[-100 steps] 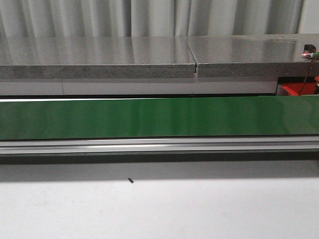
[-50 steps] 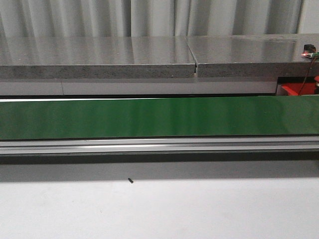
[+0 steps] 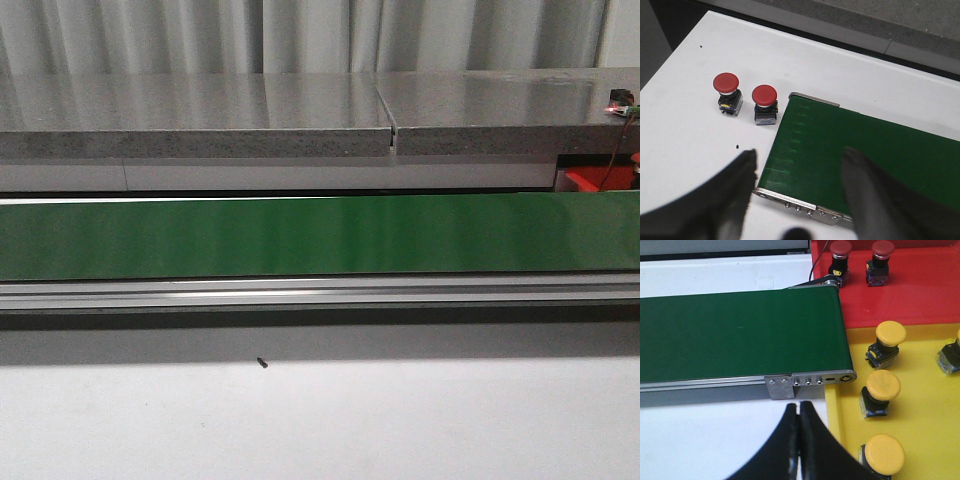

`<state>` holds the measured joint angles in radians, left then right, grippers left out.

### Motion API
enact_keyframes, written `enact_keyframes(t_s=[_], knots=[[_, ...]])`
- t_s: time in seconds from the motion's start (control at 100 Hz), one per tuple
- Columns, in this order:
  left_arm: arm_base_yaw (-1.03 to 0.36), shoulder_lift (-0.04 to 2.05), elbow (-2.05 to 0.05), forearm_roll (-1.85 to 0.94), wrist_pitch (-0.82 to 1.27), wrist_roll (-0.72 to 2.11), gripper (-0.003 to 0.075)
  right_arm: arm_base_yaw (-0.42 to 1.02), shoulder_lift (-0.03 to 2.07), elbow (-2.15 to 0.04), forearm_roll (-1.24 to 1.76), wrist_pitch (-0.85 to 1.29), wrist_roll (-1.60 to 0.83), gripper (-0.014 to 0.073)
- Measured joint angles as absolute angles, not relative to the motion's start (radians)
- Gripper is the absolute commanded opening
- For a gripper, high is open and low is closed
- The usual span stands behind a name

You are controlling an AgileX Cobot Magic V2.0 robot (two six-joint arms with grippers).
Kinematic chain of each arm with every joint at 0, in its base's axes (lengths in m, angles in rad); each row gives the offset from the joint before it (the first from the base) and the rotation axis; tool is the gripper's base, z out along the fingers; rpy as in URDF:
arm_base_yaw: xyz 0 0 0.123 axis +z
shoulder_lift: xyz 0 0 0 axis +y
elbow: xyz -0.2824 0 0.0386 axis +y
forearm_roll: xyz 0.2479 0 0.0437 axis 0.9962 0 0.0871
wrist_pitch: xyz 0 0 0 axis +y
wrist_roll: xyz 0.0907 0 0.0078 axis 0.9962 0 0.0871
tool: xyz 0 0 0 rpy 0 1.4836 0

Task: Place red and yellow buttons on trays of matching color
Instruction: 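Lower the left gripper onto a red button on the table and grasp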

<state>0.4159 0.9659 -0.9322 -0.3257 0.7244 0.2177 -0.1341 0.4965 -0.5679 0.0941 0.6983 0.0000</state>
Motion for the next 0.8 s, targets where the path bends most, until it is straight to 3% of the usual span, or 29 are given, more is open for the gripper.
enact_keyframes(t_s=[0.05, 0.26, 0.49, 0.8], knots=[[0.416, 1.002, -0.954, -0.326, 0.724, 0.218, 0.0686, -0.134, 0.496, -0.568, 0.094, 0.698, 0.0, -0.0067], [0.416, 1.17, -1.086, -0.239, 0.75, 0.14, 0.0608, -0.134, 0.496, -0.568, 0.094, 0.698, 0.0, -0.0067], [0.42, 1.395, -1.323, -0.014, 0.894, -0.045, 0.0606, -0.134, 0.496, -0.568, 0.094, 0.698, 0.0, -0.0067], [0.42, 1.676, -1.591, 0.022, 0.993, -0.095, 0.0606, -0.134, 0.496, -0.568, 0.094, 0.702, 0.0, -0.0067]])
